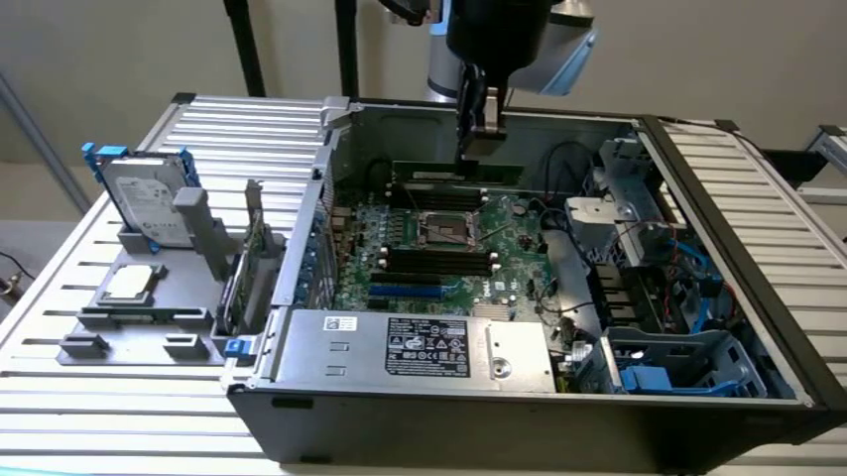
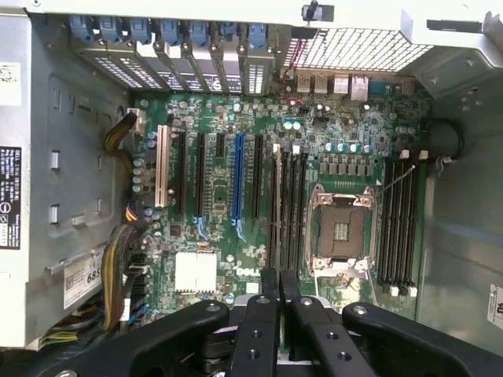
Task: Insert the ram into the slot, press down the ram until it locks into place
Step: 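Insert the ram into the slot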
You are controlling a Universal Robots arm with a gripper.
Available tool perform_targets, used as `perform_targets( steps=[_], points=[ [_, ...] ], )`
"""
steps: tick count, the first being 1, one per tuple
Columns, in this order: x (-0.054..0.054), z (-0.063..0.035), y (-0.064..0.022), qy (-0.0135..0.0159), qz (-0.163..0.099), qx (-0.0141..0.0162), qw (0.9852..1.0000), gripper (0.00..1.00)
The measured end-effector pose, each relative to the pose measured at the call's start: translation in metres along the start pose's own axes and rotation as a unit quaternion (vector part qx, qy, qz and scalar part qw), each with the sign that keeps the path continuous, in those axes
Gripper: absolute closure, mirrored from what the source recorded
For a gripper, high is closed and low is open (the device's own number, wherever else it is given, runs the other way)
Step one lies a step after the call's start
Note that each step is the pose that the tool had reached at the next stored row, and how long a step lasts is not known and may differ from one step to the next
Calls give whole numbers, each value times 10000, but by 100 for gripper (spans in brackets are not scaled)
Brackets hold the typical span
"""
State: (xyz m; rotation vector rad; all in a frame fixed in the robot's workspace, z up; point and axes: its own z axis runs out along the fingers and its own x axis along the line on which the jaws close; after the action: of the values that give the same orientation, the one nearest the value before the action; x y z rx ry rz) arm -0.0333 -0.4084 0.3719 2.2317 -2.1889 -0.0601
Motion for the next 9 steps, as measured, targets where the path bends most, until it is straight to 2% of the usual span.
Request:
perform_targets(
  steps=[9],
  points=[
    [-48, 166, 29, 0, 10, 0, 10000, 87]
  ],
)
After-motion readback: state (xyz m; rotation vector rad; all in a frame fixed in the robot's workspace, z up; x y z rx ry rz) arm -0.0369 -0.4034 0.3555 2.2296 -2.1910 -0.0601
